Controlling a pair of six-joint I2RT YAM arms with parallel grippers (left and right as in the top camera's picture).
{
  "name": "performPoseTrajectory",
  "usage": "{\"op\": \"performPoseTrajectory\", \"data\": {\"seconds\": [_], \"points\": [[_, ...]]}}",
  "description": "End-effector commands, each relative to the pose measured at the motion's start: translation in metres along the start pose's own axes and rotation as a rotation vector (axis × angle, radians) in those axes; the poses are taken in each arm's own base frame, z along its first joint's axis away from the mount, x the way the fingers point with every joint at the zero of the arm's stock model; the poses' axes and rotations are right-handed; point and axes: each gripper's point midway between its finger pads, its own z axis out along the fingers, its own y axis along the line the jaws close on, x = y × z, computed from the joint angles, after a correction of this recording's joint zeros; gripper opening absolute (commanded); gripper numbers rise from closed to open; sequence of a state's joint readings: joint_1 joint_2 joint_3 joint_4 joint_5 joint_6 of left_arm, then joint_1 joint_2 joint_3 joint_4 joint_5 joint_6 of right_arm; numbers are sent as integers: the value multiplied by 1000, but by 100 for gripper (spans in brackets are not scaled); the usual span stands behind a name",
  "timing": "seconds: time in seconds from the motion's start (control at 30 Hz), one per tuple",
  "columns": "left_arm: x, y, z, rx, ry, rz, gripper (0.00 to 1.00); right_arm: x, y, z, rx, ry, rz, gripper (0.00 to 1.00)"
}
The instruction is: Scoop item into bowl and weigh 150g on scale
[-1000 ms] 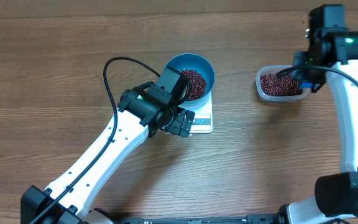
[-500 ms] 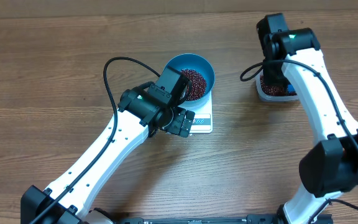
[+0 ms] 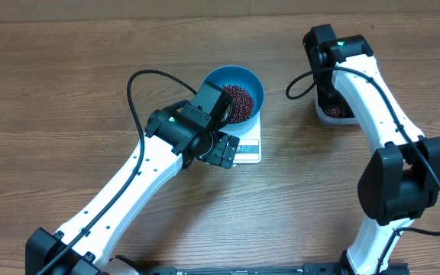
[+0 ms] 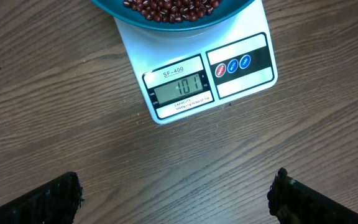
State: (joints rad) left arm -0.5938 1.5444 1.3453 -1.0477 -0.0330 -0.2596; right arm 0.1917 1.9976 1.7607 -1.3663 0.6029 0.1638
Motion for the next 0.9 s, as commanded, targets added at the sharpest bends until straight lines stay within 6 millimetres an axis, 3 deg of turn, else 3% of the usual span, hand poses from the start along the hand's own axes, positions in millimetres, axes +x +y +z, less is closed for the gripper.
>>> {"op": "performPoseTrajectory", "data": {"seconds": [0.0,0.27,0.5,0.87], "points": [[-3,0,-9,14,-28,-8,99,4,9,7,-4,28,-11,4],[-3,0,-9,14,-28,-8,99,6,43,-9,-69,-3,-152,4],[-3,0,-9,14,-28,-8,100,11,61,-14,-139,3,-217,4],[-4,0,-9,14,-29,-8,99,10,23,2,-46,41,-98,4]]}}
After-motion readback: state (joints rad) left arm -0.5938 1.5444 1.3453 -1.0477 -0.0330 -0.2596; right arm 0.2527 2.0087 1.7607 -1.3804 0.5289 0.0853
